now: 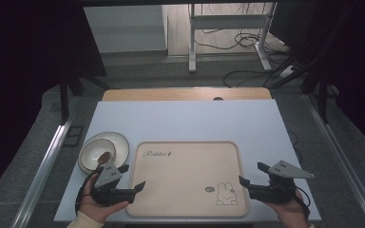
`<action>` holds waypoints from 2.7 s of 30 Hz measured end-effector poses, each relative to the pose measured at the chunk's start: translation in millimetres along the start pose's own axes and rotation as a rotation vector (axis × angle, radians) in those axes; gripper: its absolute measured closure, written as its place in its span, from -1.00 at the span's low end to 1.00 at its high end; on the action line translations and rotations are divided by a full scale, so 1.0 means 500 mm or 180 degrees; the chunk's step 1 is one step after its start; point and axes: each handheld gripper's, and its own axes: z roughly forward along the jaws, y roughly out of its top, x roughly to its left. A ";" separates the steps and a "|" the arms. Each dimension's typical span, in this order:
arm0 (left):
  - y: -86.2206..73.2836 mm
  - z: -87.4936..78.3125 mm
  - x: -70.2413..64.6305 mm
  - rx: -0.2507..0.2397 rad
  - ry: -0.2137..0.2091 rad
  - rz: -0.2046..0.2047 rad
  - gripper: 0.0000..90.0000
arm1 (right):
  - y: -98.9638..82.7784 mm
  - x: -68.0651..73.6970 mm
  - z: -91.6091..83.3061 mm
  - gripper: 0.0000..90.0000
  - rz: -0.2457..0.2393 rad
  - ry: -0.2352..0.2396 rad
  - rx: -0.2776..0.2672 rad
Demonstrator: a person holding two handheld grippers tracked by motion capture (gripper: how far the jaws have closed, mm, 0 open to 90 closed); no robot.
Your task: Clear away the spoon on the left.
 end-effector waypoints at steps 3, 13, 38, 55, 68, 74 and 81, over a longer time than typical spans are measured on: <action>0.003 0.004 0.000 0.0006 0.0028 0.0025 -0.55 | -0.007 -0.010 0.007 -0.63 0.0012 0.0044 0.0076; 0.008 0.004 -0.004 -0.0035 0.0006 0.0065 -0.57 | -0.006 -0.005 0.014 -0.63 0.0047 0.0024 0.0133; 0.035 -0.018 -0.009 -0.0070 0.0093 0.0111 -0.58 | -0.009 -0.017 0.019 -0.61 0.0090 0.0034 0.0185; 0.075 -0.065 0.021 -0.0131 0.0261 0.0177 -0.56 | -0.010 -0.023 0.023 -0.60 0.0046 0.0022 0.0166; 0.082 -0.096 0.029 -0.0187 0.0323 0.0197 -0.56 | -0.014 -0.029 0.029 -0.60 0.0006 -0.0009 0.0219; 0.079 -0.115 0.038 -0.0208 0.0381 0.0167 -0.56 | -0.016 -0.032 0.032 -0.60 0.0028 -0.0029 0.0239; 0.071 -0.121 0.046 -0.0195 0.0422 0.0146 -0.56 | -0.017 -0.032 0.033 -0.60 0.0022 -0.0036 0.0251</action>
